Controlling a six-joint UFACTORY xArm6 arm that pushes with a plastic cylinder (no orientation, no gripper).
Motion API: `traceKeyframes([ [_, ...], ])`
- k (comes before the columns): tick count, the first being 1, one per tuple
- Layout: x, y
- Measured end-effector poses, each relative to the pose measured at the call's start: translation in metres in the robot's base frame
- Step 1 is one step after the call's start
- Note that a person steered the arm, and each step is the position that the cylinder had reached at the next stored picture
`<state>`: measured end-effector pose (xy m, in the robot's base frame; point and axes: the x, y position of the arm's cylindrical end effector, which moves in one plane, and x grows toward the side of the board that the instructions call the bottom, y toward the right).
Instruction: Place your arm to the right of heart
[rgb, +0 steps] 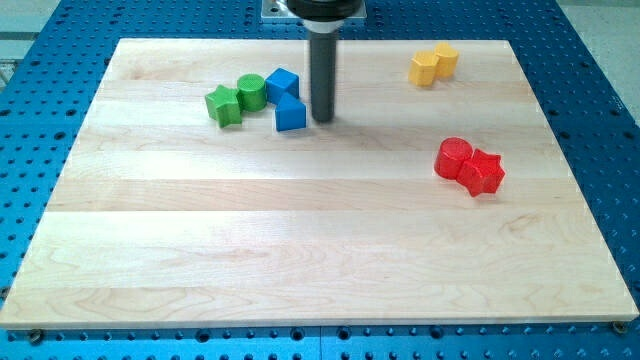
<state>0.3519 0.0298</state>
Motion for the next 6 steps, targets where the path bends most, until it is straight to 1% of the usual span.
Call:
traceKeyframes([
  [1,-0.003,0.058],
  [2,-0.037,0.108],
  [3,-0.065,0.144],
  [5,-0.079,0.239],
  [6,-0.117,0.242],
])
